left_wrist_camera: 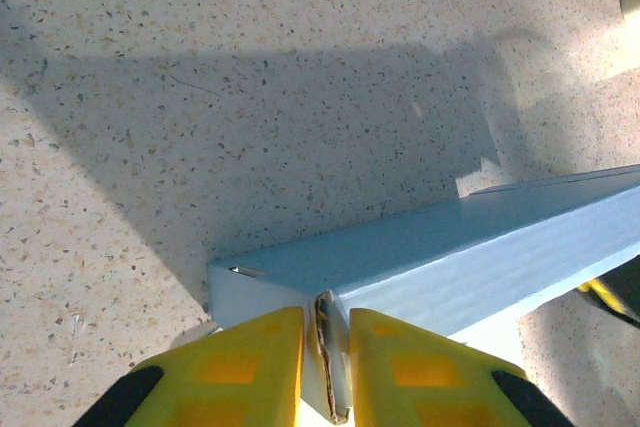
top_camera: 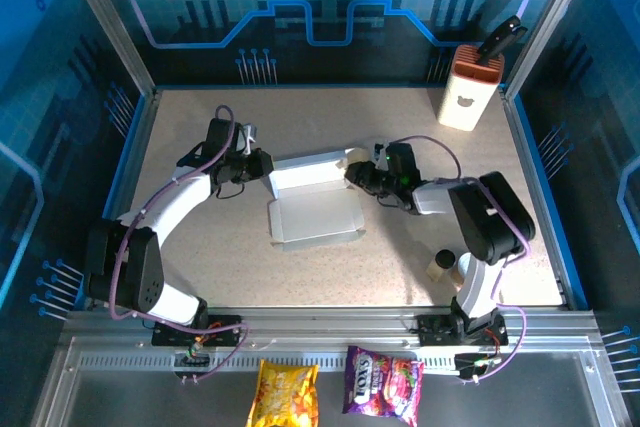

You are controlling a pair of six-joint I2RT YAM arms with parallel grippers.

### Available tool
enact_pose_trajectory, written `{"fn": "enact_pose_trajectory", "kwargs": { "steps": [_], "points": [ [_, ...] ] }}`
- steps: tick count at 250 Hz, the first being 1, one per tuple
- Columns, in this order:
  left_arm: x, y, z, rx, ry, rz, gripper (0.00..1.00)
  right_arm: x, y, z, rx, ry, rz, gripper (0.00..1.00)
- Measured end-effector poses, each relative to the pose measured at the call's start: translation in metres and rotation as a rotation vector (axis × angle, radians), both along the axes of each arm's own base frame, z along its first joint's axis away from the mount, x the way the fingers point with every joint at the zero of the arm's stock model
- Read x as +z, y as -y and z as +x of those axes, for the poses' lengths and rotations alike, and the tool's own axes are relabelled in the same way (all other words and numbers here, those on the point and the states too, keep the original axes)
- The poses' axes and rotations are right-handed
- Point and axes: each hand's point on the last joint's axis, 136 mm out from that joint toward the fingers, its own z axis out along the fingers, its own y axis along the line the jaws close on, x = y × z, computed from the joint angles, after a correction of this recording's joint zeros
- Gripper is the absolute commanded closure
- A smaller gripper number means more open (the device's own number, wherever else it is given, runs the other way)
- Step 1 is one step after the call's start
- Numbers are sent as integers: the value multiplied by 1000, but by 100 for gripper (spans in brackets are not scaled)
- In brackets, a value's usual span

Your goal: Fold the paper box

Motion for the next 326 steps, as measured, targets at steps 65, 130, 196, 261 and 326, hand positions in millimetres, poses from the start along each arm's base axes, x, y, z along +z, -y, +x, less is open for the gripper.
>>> {"fn": "enact_pose_trajectory", "kwargs": {
  "steps": [65, 130, 196, 261, 326],
  "points": [
    [0, 0, 0, -13, 5, 11, 80, 15, 29, -11, 29, 52, -167, 56],
    [0, 0, -1, -13, 3, 12, 80, 21, 50, -1, 40, 96, -363, 53],
    [0, 0, -2, -14, -4, 13, 80, 26, 42, 23, 114, 185, -428, 58],
    [0, 0, -2, -17, -7, 15, 80, 11, 36, 20, 171, 179, -457, 78],
    [0, 5, -6, -41, -20, -7, 78, 11, 23, 3, 166, 140, -504, 88]
  ]
}}
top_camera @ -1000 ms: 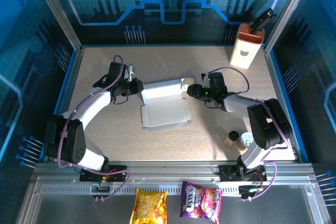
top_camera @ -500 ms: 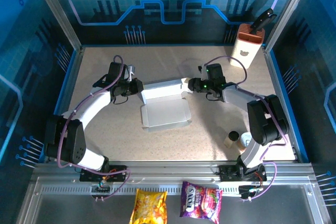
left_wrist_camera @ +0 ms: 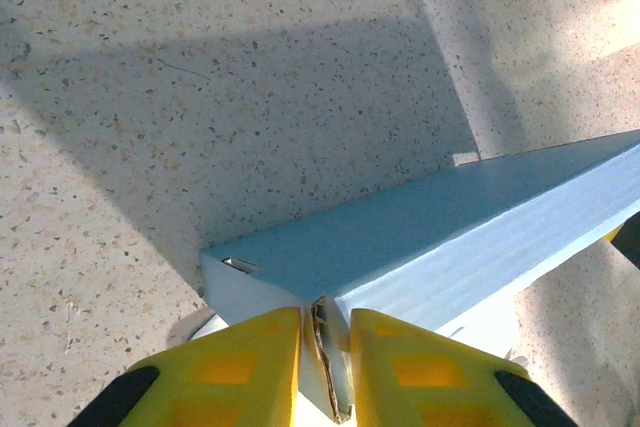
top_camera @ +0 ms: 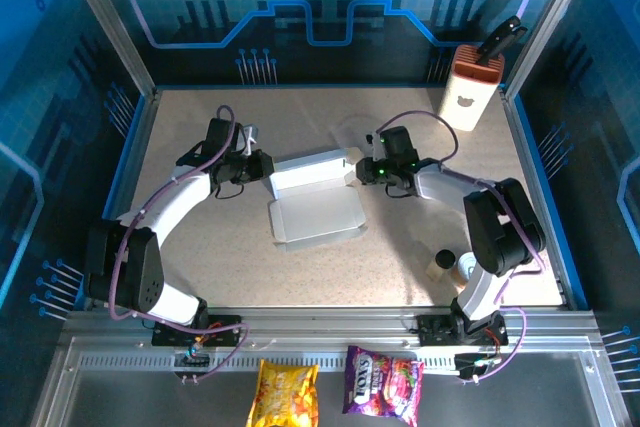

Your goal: Fold the paper box

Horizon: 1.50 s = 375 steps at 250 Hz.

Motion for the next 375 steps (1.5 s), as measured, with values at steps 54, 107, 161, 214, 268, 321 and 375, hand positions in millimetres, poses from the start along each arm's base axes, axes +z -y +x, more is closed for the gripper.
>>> {"fn": "enact_pose_trajectory", "kwargs": {
  "steps": [54, 107, 161, 214, 268, 321, 375],
  "points": [
    [1, 7, -12, -36, -37, -35, 73, 1, -11, -12, -24, -19, -43, 92],
    [19, 25, -36, -125, -45, -96, 54, 14, -19, 3, 8, 26, -68, 93],
    [28, 47, -60, -223, -80, -182, 42, 19, -38, 7, 188, 118, -110, 93],
    [29, 64, -76, -300, -124, -248, 32, 18, -70, -1, 382, 183, -153, 95],
    [24, 67, -80, -308, -147, -264, 40, 13, -84, -9, 473, 199, -179, 95],
    [17, 66, -72, -263, -160, -259, 54, 12, -99, -22, 514, 197, -180, 95],
    [1, 64, -63, -225, -189, -243, 62, 11, -112, -35, 538, 182, -171, 95]
  ]
}}
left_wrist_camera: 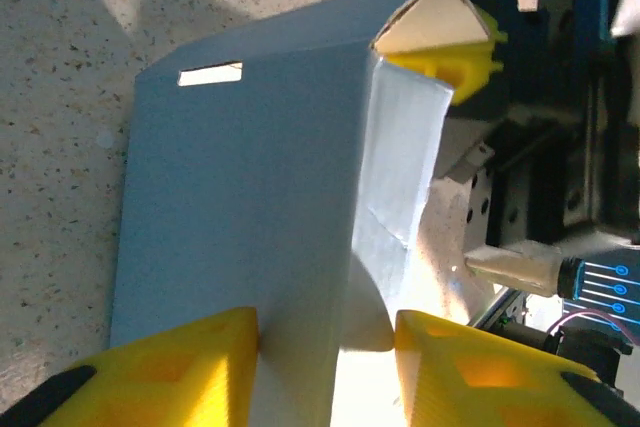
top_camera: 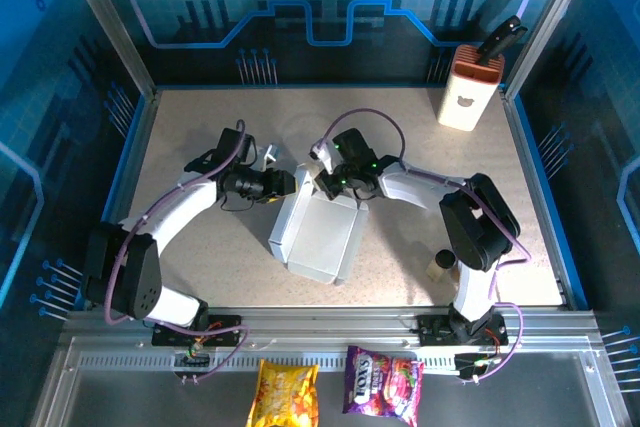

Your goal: Fold the paper box

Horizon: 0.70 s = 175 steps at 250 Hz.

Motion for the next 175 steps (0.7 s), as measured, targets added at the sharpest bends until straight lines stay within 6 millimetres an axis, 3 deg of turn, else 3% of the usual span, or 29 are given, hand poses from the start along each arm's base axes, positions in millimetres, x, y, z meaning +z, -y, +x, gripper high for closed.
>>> {"fn": "enact_pose_trajectory", "kwargs": {
  "steps": [175],
  "points": [
    [-10, 3, 7, 59, 4, -20, 65, -15, -8, -25, -203, -65, 3, 96]
  ]
}}
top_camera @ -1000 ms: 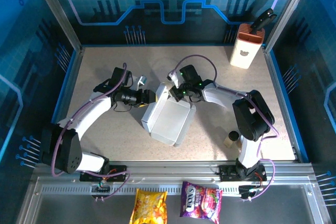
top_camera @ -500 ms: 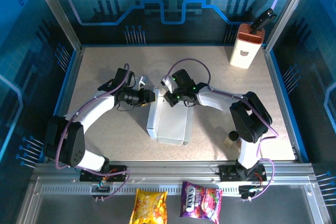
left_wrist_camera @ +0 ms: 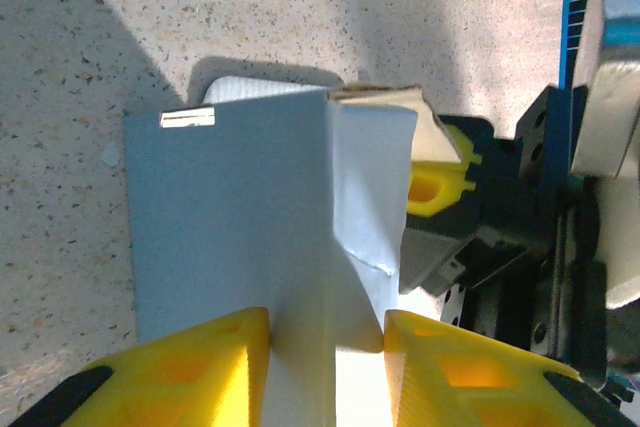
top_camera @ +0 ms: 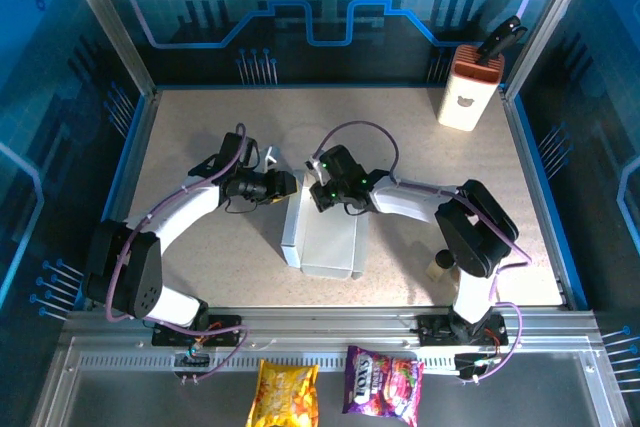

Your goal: Fold the paper box

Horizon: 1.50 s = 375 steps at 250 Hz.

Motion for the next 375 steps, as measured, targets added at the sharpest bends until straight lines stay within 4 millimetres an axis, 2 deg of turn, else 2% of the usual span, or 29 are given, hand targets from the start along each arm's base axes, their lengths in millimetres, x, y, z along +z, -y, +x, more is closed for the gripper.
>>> {"fn": "enact_pose_trajectory", "kwargs": {
  "steps": [96, 125, 206, 269, 375],
  "points": [
    [-1, 3, 0, 6, 0, -11, 65, -3, 0, -5, -107, 76, 14, 97],
    [0, 3, 1, 18, -3, -18, 59, -2, -1, -5, -118, 85, 11, 97],
    [4, -2, 15, 102, 13, -15, 47, -2, -2, -6, -116, 87, 9, 97],
    [8, 1, 32, 145, 15, -40, 44, -2, -2, -6, -120, 83, 13, 97],
    [-3, 6, 47, 205, -36, -84, 44, -2, -3, -7, -124, 80, 17, 97]
  ]
}}
